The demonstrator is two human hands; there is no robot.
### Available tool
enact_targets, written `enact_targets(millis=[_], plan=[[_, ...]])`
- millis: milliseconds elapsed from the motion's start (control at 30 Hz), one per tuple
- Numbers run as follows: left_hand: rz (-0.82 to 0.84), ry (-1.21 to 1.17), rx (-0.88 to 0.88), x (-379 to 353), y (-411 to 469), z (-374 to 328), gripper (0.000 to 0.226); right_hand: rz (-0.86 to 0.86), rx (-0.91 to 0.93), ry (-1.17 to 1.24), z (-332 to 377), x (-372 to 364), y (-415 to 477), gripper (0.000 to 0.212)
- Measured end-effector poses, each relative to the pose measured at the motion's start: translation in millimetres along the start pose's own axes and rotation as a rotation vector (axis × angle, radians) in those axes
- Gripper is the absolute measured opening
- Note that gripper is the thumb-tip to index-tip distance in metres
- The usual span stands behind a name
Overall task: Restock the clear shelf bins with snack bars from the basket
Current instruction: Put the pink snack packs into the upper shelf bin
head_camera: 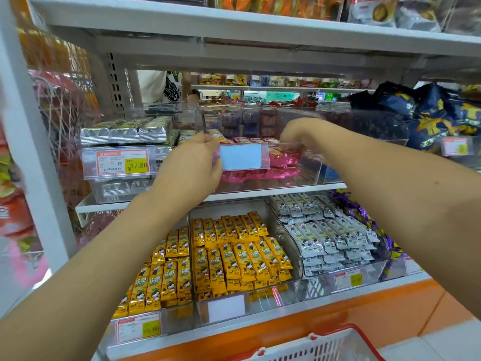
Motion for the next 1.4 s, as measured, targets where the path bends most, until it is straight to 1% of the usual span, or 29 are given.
enact_targets(millis=[133,200,233,267,333,400,467,533,567,633,667,733,767,833,867,900,967,1033,1067,1100,1133,1167,1233,1267,1300,1367,1400], plan=[[-0.006,-0.026,0.06,-6,-2,-5,0.035,0.002,0.043,0.144,-4,0,-6,0.015],[-0.028,-0.057,0.044,-7,-7,-12,0.04,-0.02,0.066,0.122,-3,0,-13,0.011],[-0.049,-0.08,0.017,-7,-10,-17,0.041,-0.06,0.077,0.102,-3,2,-16,0.012],[-0.077,-0.105,-0.02,-8,-16,-24,0.041,-0.123,0.09,0.074,-3,5,-20,0.016],[-0.13,-0.156,-0.108,-12,-30,-39,0.033,-0.311,0.124,0.022,-1,14,-32,0.026],[-0.133,-0.237,-0.173,-22,-50,-52,0.021,-0.508,0.176,0.067,-3,21,-48,0.029],[-0.062,-0.304,-0.184,-44,-72,-60,0.025,-0.626,0.233,0.139,-11,15,-74,0.033],[0.069,-0.324,-0.181,-76,-95,-65,0.035,-0.635,0.274,0.16,-17,-6,-101,0.035],[0.166,-0.328,-0.171,-96,-106,-68,0.039,-0.623,0.29,0.177,-22,-22,-111,0.034],[0.382,-0.327,-0.14,-142,-134,-69,0.041,-0.556,0.315,0.235,-35,-67,-126,0.027],[0.477,-0.31,-0.129,-164,-149,-70,0.04,-0.499,0.322,0.241,-41,-95,-132,0.028],[0.645,-0.254,-0.102,-207,-181,-68,0.034,-0.3,0.303,0.239,-57,-163,-135,0.031],[0.719,-0.235,-0.076,-227,-197,-66,0.032,-0.181,0.294,0.238,-67,-199,-133,0.029],[0.854,-0.247,-0.008,-262,-232,-61,0.026,0.07,0.247,0.194,-87,-276,-132,0.018],[0.909,-0.27,0.028,-277,-248,-59,0.022,0.173,0.216,0.165,-97,-311,-132,0.008],[0.958,-0.278,0.056,-290,-264,-57,0.018,0.255,0.204,0.146,-108,-346,-134,0.009],[1.008,-0.2,0.117,-309,-290,-47,0.02,0.399,0.169,0.166,-125,-410,-137,0.022],[0.992,-0.098,0.305,-315,-306,-21,0.022,0.525,0.131,0.141,-135,-465,-140,0.026],[0.984,-0.11,0.406,-320,-314,-9,0.019,0.599,0.096,0.104,-137,-487,-144,0.027],[0.986,-0.131,0.485,-323,-320,1,0.018,0.635,0.068,0.108,-141,-509,-145,0.025],[1.011,-0.136,0.544,-326,-326,9,0.02,0.672,0.031,0.123,-142,-524,-149,0.019],[1.054,-0.116,0.584,-328,-331,14,0.026,0.706,0.033,0.127,-139,-538,-154,0.014],[1.127,-0.082,0.631,-336,-339,21,0.039,0.767,-0.003,0.157,-134,-568,-157,0.032],[1.144,-0.077,0.637,-340,-342,23,0.041,0.79,-0.043,0.207,-131,-581,-160,0.038],[1.15,-0.073,0.637,-344,-343,25,0.041,0.799,-0.103,0.271,-129,-600,-162,0.037],[1.158,-0.058,0.623,-350,-343,27,0.041,0.832,-0.239,0.421,-121,-632,-171,0.021],[1.165,-0.072,0.621,-352,-342,28,0.041,0.876,-0.3,0.495,-118,-650,-177,0.03]])
Point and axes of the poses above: each hand's wrist, its own y-axis towards the middle knuckle, its own x-axis out of the back of the hand, z = x × y, the point moved 6 cm from there along y, towards the middle knuckle, and after that the axes turned 7 degrees about z, right-handed, at the moved point
